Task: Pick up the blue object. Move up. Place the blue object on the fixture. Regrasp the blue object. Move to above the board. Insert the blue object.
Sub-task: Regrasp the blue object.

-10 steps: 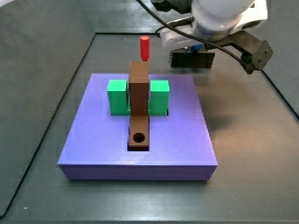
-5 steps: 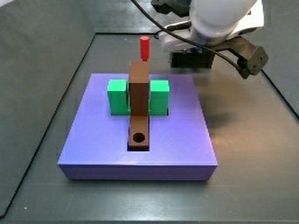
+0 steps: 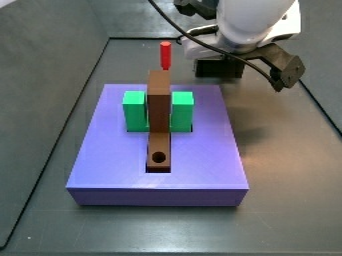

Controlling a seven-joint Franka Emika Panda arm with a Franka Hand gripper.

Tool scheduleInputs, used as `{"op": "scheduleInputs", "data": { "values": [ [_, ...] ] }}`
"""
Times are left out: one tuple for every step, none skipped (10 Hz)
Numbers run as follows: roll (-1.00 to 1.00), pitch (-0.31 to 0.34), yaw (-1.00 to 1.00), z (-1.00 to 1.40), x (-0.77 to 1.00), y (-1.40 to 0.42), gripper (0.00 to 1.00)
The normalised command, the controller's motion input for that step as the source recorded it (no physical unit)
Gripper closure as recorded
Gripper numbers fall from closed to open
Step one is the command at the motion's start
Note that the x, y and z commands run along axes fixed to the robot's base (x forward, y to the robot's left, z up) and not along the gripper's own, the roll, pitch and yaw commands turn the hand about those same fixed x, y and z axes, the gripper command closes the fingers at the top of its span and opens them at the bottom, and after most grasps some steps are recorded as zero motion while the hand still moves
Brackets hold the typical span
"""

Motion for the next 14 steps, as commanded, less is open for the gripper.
{"op": "scheduleInputs", "data": {
  "values": [
    [0.00,0.000,0.00,0.00,0.00,0.00,1.00],
    [0.00,0.000,0.00,0.00,0.00,0.00,1.00],
    [0.00,0.000,0.00,0.00,0.00,0.00,1.00],
    [0.00,0.000,0.00,0.00,0.00,0.00,1.00],
    [0.00,0.000,0.00,0.00,0.00,0.00,1.00],
    [0.00,0.000,0.00,0.00,0.00,0.00,1.00],
    [0.00,0.000,0.00,0.00,0.00,0.00,1.00],
    [0.00,0.000,0.00,0.00,0.00,0.00,1.00],
    [0.00,0.000,0.00,0.00,0.00,0.00,1.00],
    [0.00,0.000,0.00,0.00,0.00,0.00,1.00],
    [0.00,0.000,0.00,0.00,0.00,0.00,1.00],
    [0.00,0.000,0.00,0.00,0.00,0.00,1.00],
    [0.00,0.000,0.00,0.00,0.00,0.00,1.00],
    [0.00,0.000,0.00,0.00,0.00,0.00,1.00]
  ]
}}
